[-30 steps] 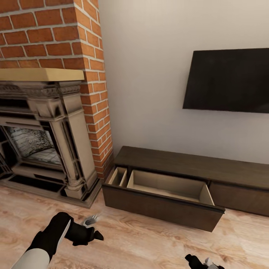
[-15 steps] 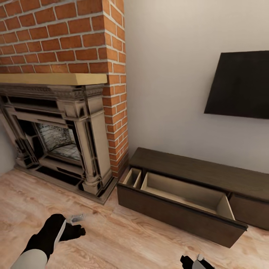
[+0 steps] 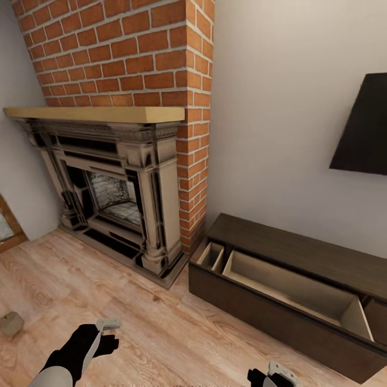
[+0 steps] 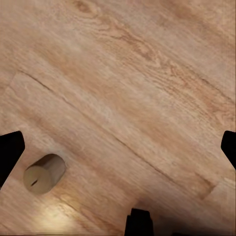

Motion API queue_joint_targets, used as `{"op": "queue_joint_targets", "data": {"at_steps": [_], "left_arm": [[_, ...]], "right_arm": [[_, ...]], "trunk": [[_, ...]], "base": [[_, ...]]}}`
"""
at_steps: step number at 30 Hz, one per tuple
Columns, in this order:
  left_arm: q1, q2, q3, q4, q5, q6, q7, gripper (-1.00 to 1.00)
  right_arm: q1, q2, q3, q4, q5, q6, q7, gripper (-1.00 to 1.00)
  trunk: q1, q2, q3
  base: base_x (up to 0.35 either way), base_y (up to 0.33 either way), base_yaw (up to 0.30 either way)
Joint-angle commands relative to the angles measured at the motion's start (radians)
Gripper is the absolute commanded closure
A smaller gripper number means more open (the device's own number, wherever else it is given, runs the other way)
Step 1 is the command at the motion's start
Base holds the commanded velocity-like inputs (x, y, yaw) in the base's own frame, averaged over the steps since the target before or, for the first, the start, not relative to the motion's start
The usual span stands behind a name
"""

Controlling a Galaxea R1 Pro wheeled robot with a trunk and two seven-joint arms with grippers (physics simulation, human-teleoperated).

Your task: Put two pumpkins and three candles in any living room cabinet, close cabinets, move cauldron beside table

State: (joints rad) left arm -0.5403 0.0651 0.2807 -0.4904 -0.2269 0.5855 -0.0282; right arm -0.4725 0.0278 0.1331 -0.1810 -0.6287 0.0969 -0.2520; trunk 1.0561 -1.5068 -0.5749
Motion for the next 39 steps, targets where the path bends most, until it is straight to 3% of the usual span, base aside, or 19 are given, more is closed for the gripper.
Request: {"op": "queue_joint_targets", "data": {"at_steps": [1,8,11,23,39], "left_arm": [[0.0,-0.001,-0.001,0.0,-0.001,-0.001,0.001,-1.0],[-0.001,-0.004,-0.002,0.001,0.0,-0.004,0.002,-1.0],[-0.001,-0.004,-0.002,0.001,0.0,-0.007,0.002,-1.0],[-0.001,-0.007,-0.003,0.001,-0.002,-0.008,0.003,-1.0],[-0.001,-0.007,-0.002,0.001,-0.002,-0.005,-0.003,-1.0]], "right_arm": [[0.0,0.001,0.003,0.0,0.0,-0.001,0.001,-1.0],[0.0,0.0,0.078,-0.054,0.0,-0.032,0.009,-1.0],[0.0,0.0,0.093,-0.067,-0.001,-0.039,0.01,-1.0],[0.0,0.002,0.102,-0.074,0.001,-0.037,0.007,-1.0],[0.0,0.009,0.101,-0.074,0.001,-0.036,0.002,-1.0]], "trunk": [[0.0,0.0,0.0],[0.0,0.0,0.0],[0.0,0.0,0.0],[0.0,0.0,-0.001],[0.0,0.0,-0.005]], "base": [[-0.215,0.0,0.287],[-0.297,0.0,0.088],[-0.179,0.0,0.108],[-0.019,-0.152,0.268],[0.0,-0.01,0.287]]}}
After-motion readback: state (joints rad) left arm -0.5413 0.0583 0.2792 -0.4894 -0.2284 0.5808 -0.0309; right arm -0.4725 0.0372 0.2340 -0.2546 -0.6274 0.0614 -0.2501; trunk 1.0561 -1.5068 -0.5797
